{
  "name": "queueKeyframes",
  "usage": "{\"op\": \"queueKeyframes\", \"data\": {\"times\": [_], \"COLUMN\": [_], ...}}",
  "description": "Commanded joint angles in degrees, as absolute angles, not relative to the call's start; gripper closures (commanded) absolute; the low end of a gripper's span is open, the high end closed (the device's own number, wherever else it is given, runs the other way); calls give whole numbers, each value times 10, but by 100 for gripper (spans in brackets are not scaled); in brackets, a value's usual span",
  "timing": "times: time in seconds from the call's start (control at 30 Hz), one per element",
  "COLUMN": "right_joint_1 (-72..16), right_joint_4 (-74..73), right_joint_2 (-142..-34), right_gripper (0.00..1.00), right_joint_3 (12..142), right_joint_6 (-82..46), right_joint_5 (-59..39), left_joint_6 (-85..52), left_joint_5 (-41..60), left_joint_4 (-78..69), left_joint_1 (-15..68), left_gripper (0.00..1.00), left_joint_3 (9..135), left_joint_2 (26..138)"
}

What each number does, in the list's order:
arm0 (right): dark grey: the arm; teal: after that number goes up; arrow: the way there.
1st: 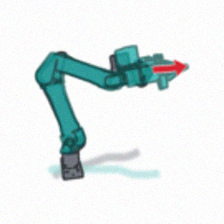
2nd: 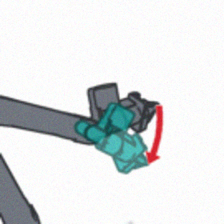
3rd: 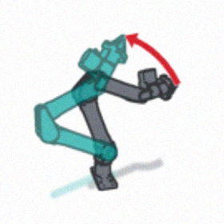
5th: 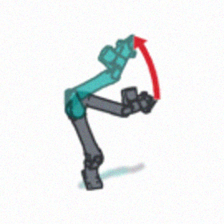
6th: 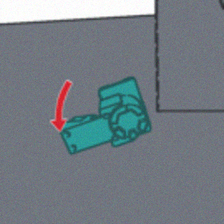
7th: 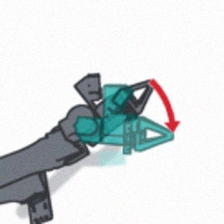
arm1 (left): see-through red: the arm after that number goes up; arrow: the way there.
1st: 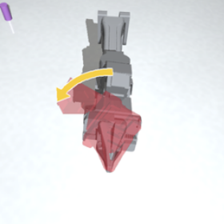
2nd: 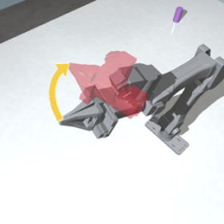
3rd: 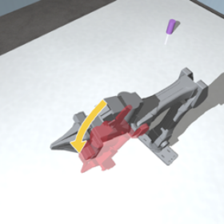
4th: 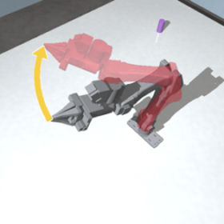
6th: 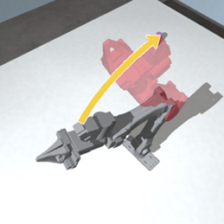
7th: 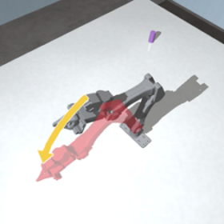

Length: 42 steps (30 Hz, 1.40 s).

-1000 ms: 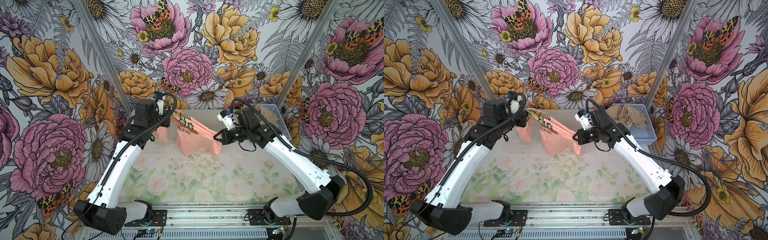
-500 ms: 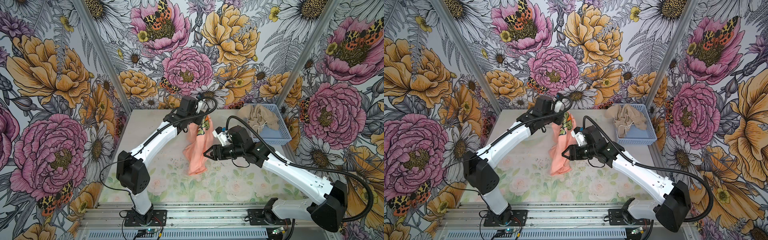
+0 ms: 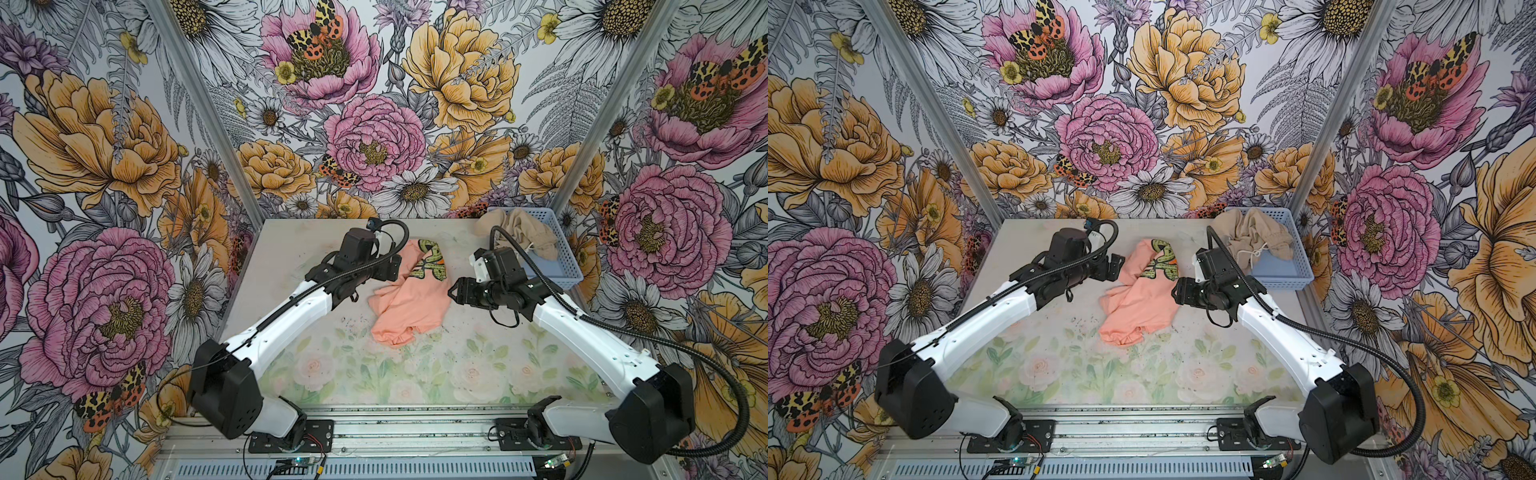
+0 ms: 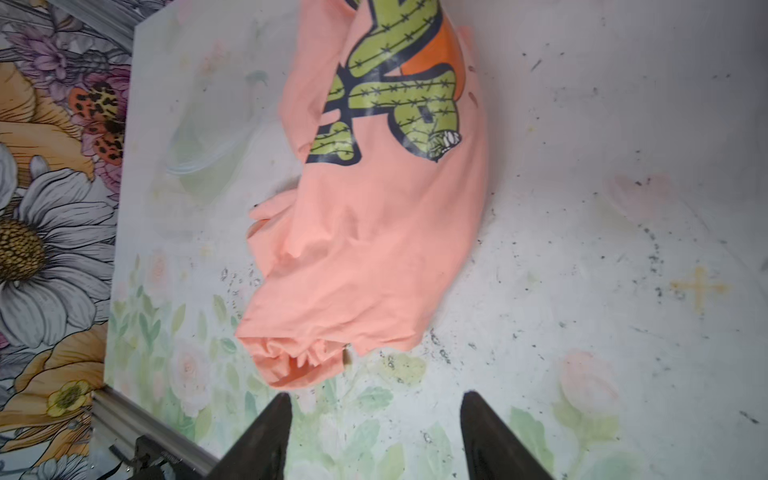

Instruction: Fold and stack the mixed laundry pile

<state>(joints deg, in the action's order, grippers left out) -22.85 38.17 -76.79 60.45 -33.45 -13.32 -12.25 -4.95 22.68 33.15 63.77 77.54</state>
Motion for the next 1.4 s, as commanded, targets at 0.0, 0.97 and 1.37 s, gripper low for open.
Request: {"op": "queueKeyframes", "data": {"times": [0.0,0.97,1.37], "right_joint_1": [-213,-166,-165], "right_joint_4": [325,165,151], "right_joint_2": [-797,-1055,-1114], "right_gripper": [33,30,84], "right_joint_3": [603,669,718], "right_joint_6": [-309,-307,-312], "right_joint_5": [-141,-223,-228], "left_joint_6": [-229,-312,-282], "left_joint_5": [-63,-13,-42], "left_joint_4": [236,141,153], "left_joint_1": [349,403,387], "left_gripper": [10,46,100], "left_joint_3": [525,339,384], "left_joint_2": [742,772,788]}}
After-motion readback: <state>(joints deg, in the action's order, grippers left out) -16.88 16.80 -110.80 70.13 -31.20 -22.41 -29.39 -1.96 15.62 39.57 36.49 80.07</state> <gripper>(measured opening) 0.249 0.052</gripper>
